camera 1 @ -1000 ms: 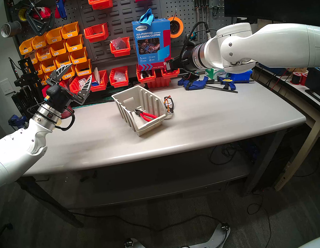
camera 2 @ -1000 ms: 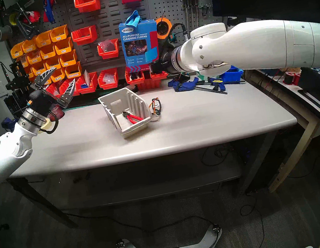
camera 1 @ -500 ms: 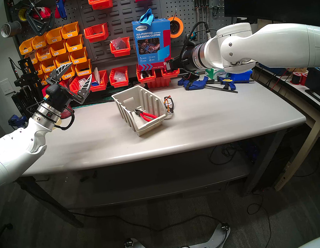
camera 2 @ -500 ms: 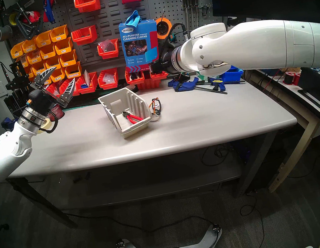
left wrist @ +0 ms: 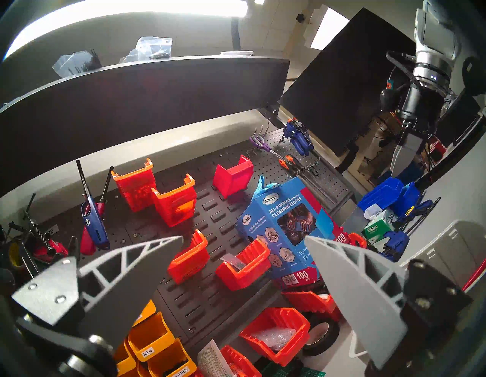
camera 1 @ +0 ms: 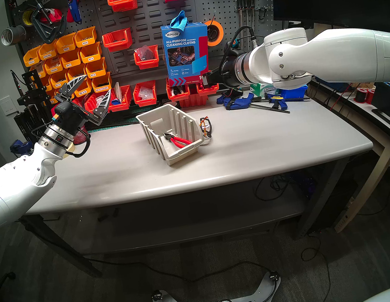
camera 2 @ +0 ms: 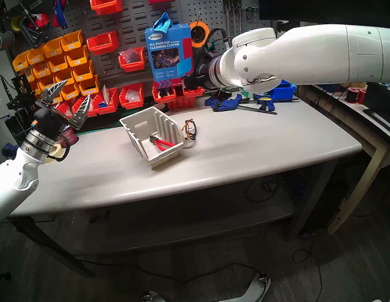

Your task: Take out tools from the storage box

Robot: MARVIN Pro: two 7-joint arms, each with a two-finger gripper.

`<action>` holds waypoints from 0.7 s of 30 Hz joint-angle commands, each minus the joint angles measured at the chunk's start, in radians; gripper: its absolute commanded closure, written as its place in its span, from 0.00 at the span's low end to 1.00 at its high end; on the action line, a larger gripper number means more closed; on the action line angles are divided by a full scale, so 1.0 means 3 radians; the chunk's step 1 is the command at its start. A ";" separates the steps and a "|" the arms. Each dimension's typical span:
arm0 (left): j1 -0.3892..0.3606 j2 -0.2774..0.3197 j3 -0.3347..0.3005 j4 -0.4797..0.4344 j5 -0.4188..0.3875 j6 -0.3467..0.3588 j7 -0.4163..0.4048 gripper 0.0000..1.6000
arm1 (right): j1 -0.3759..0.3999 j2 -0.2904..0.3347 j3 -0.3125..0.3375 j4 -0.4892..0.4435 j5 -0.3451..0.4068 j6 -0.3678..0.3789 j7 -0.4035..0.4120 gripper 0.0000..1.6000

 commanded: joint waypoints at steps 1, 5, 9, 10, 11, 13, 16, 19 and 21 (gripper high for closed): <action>-0.0055 -0.0002 -0.0053 -0.0008 -0.0010 -0.0007 0.0006 0.00 | 0.0064 0.0009 0.0040 0.0007 -0.0017 -0.0006 -0.0004 0.00; -0.0055 -0.0002 -0.0052 -0.0008 -0.0010 -0.0007 0.0006 0.00 | 0.0064 0.0009 0.0040 0.0007 -0.0017 -0.0006 -0.0004 0.00; -0.0055 -0.0002 -0.0052 -0.0009 -0.0010 -0.0007 0.0007 0.00 | 0.0064 0.0009 0.0040 0.0007 -0.0017 -0.0006 -0.0004 0.00; -0.0055 -0.0002 -0.0052 -0.0009 -0.0010 -0.0007 0.0007 0.00 | 0.0064 0.0009 0.0040 0.0007 -0.0017 -0.0006 -0.0004 0.00; -0.0055 -0.0002 -0.0052 -0.0009 -0.0010 -0.0007 0.0007 0.00 | 0.0064 0.0009 0.0040 0.0007 -0.0017 -0.0006 -0.0004 0.00; -0.0055 -0.0002 -0.0052 -0.0009 -0.0010 -0.0007 0.0007 0.00 | 0.0064 0.0009 0.0040 0.0007 -0.0017 -0.0006 -0.0004 0.00; -0.0059 -0.0029 -0.0054 0.0018 0.0032 -0.0007 0.0005 0.00 | 0.0064 0.0009 0.0040 0.0007 -0.0017 -0.0007 -0.0004 0.00; -0.0087 -0.0134 -0.0052 0.0043 0.0151 -0.0007 -0.0063 0.00 | 0.0064 0.0008 0.0040 0.0007 -0.0016 -0.0007 -0.0003 0.00; -0.0116 -0.0157 -0.0055 -0.0018 0.0221 -0.0007 -0.0123 0.00 | 0.0063 0.0008 0.0040 0.0008 -0.0015 -0.0008 -0.0003 0.00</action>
